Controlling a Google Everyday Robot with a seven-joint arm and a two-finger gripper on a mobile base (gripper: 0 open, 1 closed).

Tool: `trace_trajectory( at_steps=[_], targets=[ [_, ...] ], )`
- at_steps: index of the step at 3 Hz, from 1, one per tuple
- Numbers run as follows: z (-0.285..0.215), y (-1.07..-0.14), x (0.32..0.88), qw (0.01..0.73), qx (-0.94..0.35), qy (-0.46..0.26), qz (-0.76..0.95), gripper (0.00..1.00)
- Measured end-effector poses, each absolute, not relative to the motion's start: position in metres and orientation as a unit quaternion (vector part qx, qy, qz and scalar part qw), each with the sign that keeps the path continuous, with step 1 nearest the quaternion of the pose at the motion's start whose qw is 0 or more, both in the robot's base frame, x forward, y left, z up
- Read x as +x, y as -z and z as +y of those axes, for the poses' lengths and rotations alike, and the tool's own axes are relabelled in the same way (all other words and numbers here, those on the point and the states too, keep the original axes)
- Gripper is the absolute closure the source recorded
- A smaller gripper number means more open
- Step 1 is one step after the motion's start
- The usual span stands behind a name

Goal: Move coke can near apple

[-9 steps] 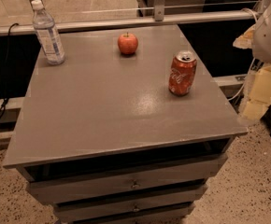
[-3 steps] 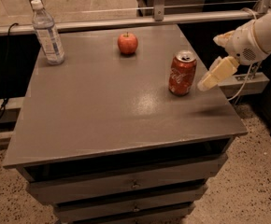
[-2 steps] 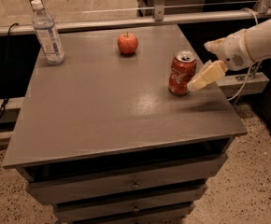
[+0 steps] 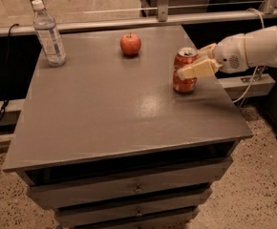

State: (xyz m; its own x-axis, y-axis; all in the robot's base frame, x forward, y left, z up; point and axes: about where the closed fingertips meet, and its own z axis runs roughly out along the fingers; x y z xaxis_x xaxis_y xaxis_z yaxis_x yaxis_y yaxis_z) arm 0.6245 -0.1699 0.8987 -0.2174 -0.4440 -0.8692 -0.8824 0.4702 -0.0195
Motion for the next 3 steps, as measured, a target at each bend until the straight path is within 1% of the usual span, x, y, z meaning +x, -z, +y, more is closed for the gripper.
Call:
trace_trajectory(
  at_steps=[1,2,3],
  targets=[
    [-0.1744,-0.9293,0.6236,0.463,-0.448,-0.251,0.723,0.70],
    [-0.1719,-0.9288,0.6241,0.462,-0.449,-0.253,0.722,0.93],
    [-0.1700,-0.9283,0.6245,0.462,-0.450,-0.254,0.721,1.00]
  ],
)
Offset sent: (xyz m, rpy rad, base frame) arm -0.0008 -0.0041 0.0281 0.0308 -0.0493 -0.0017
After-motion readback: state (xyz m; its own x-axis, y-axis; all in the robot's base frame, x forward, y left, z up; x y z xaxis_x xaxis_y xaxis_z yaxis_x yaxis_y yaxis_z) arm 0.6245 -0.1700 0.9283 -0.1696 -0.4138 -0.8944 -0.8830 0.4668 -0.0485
